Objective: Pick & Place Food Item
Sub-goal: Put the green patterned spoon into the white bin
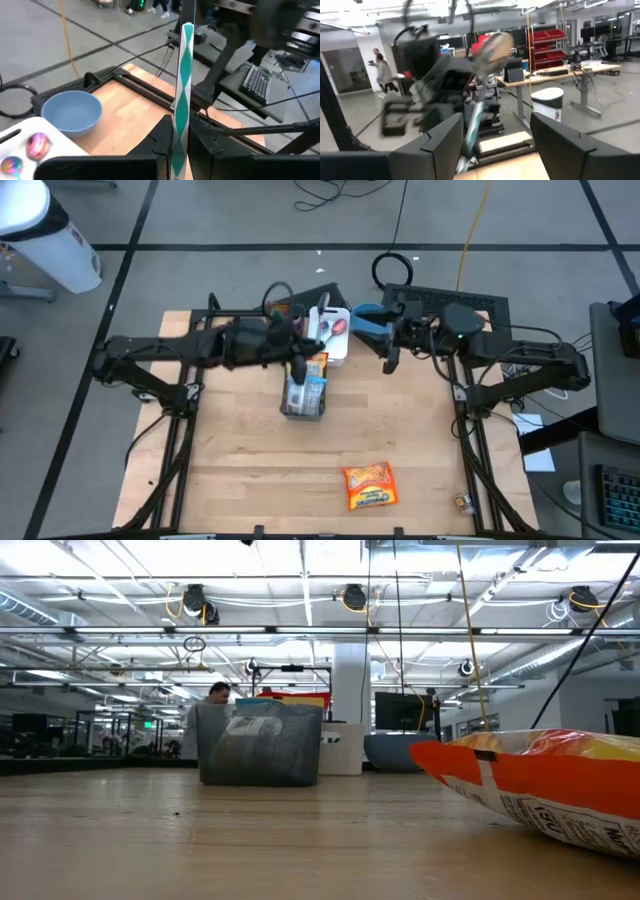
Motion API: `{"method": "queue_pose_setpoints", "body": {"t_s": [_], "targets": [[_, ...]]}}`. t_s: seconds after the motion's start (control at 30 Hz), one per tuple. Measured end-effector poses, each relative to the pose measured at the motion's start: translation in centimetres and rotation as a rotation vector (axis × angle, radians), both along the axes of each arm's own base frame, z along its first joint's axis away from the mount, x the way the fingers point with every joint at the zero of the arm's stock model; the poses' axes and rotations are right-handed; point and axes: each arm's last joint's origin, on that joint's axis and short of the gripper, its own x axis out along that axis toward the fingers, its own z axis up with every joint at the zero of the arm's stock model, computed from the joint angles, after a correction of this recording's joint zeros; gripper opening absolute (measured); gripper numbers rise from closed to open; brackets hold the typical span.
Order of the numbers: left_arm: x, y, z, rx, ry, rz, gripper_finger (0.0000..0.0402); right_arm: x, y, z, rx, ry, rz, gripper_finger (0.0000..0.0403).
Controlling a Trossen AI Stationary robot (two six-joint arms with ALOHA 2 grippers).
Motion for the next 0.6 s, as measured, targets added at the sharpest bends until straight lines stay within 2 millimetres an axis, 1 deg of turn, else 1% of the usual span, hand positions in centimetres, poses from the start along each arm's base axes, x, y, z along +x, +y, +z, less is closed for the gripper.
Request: {"method": "queue_pose_setpoints", "body": {"t_s": [0.1, 0.23, 0.37, 0.47, 0.6], "targets": [[-0.2, 2.1, 0.0, -0.039, 0.01, -0.003, 0.0035, -0.8, 0.0, -0.1, 0.007, 0.046, -0.016, 0.0221], [-0.6, 4.8, -0.7, -0.115, 0.051, 0.017, 0.0035, -1.7, 0.0, -0.5, 0.018, 0.12, -0.051, 0.0216], [-0.1, 7.2, -2.5, -0.171, 0.135, 0.067, 0.0035, -2.0, 0.1, -1.0, 0.037, 0.176, -0.05, 0.0217], [0.7, 8.8, -3.4, -0.211, 0.14, 0.052, 0.0035, -2.0, 0.1, -1.3, 0.041, 0.205, -0.045, 0.0219], [2.3, 10.6, -5.9, -0.266, 0.196, 0.033, 0.0035, -1.9, 0.1, -1.5, 0.043, 0.227, -0.045, 0.0216]]}}
